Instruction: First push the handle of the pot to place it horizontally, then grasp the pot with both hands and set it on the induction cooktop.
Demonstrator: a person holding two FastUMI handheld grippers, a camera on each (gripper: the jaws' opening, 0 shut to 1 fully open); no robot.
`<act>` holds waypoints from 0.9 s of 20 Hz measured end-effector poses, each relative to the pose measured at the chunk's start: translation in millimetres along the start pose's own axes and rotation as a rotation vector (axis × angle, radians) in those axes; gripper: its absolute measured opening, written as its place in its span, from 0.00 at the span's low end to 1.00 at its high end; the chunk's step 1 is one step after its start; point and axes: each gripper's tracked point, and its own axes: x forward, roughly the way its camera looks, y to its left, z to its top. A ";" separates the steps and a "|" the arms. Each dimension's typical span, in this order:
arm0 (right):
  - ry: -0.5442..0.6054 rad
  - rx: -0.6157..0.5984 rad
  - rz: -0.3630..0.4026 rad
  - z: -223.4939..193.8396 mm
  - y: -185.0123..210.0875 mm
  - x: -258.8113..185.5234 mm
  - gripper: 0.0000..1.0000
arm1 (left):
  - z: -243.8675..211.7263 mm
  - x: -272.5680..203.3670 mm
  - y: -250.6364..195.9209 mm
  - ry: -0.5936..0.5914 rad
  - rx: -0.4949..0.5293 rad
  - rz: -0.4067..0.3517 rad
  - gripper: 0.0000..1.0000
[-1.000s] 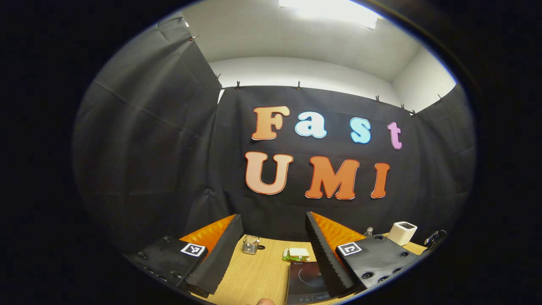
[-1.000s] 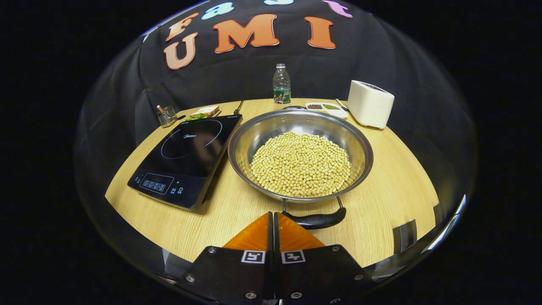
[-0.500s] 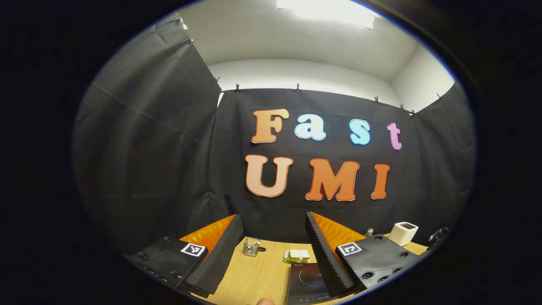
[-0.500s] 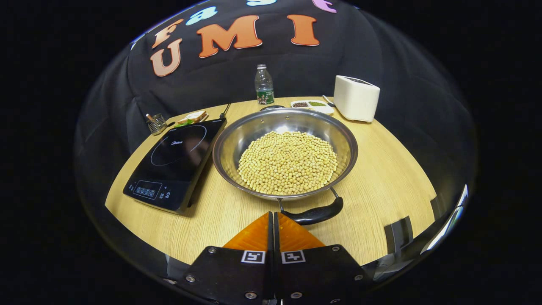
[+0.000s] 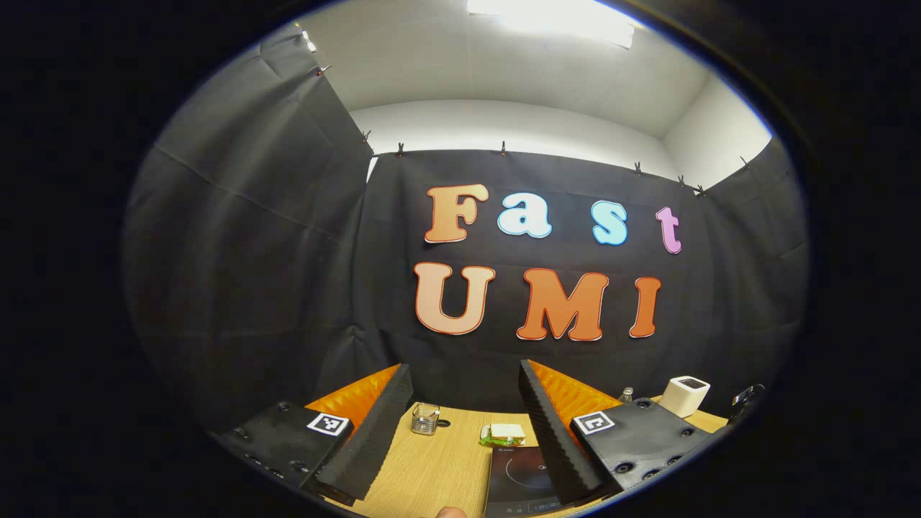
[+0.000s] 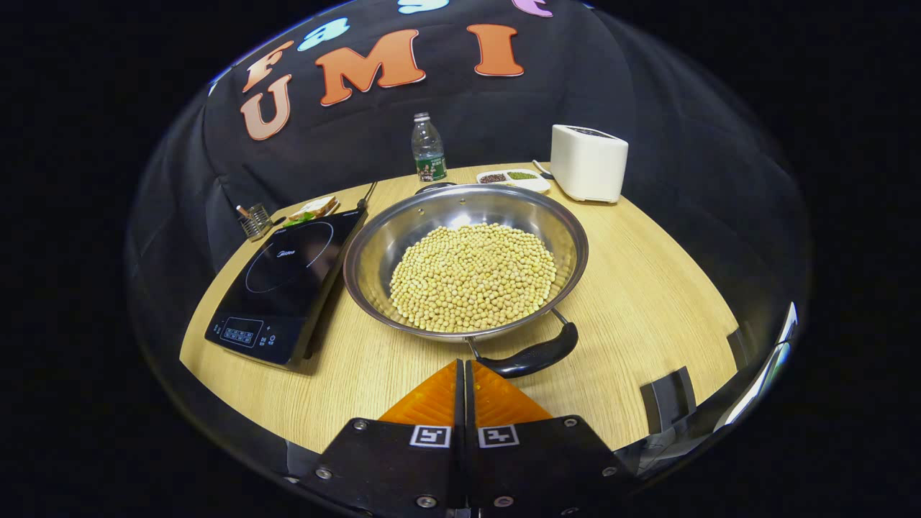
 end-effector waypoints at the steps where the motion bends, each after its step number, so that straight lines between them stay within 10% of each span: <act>1: 0.001 0.004 -0.001 -1.0 -1.7 1.1 0.00 | -0.1 -0.5 -1.7 -0.002 0.000 0.000 0.98; 18: 0.004 0.098 -0.064 15.8 -46.8 13.3 0.00 | -8.8 12.4 -20.5 0.022 0.009 -0.019 0.98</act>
